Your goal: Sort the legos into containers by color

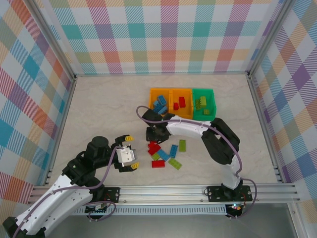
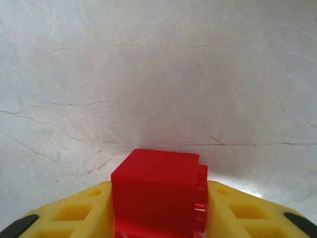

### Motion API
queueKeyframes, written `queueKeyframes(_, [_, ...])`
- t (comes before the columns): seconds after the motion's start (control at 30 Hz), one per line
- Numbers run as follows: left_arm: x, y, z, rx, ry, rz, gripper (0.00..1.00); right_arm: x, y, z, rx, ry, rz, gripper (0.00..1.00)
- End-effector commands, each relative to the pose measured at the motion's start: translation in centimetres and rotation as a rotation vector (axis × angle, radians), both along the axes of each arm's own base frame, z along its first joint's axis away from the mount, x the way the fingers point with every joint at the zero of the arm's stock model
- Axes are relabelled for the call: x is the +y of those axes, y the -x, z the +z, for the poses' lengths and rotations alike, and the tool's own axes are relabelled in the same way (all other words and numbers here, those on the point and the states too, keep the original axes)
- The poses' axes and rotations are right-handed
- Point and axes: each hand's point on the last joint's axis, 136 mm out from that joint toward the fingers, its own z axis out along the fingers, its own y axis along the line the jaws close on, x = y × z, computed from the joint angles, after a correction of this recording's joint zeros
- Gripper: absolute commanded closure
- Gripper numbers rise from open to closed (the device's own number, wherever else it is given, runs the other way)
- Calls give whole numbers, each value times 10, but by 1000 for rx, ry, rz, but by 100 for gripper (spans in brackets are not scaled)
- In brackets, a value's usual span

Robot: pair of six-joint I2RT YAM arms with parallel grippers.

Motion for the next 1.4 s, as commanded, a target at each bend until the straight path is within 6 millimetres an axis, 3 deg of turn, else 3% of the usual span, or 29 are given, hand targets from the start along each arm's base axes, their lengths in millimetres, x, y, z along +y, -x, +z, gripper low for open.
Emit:
queueKeyframes(0.0, [-4, 0, 12, -23, 22, -23, 0, -1, -3, 25, -63, -23, 14, 57])
queueKeyframes(0.23, [-2, -8, 15, -39, 34, 22, 0, -22, -24, 83, -222, -62, -8, 57])
queueKeyframes(0.33, [-1, -16, 20, -48, 62, 69, 0, -49, -46, 116, -344, -60, -45, 57])
queueKeyframes(0.43, [0, -26, 24, -57, 89, 120, 0, -88, -81, 136, -426, -44, -120, 57])
queueKeyframes(0.53, [3, -36, 27, -59, 106, 178, 0, -124, -119, 136, -430, -47, -199, 57])
queueKeyframes(0.63, [6, -40, 29, -56, 118, 214, 0, -147, -154, 119, -388, -43, -239, 57])
queueKeyframes(0.77, [9, -48, 35, -67, 152, 265, 0, -149, -189, 97, -320, -67, -241, 50])
queueKeyframes(0.9, [13, -53, 34, -55, 157, 307, 0, -146, -205, 102, -327, -52, -233, 38])
queueKeyframes(1.0, [13, -54, 31, -33, 154, 321, 0, -150, -199, 114, -334, -56, -241, 35])
queueKeyframes(1.1, [11, -51, 24, -14, 130, 296, 0, -156, -178, 129, -343, -86, -243, 33])
queueKeyframes(1.2, [4, -35, 10, 36, 82, 200, 0, -158, -137, 146, -335, -152, -194, 30])
queueKeyframes(1.27, [-5, -21, 3, 63, 58, 95, 0, -161, -99, 148, -320, -197, -157, 29])
queueKeyframes(1.37, [-15, -7, -7, 119, 18, -19, 0, -164, -44, 133, -277, -266, -127, 29])
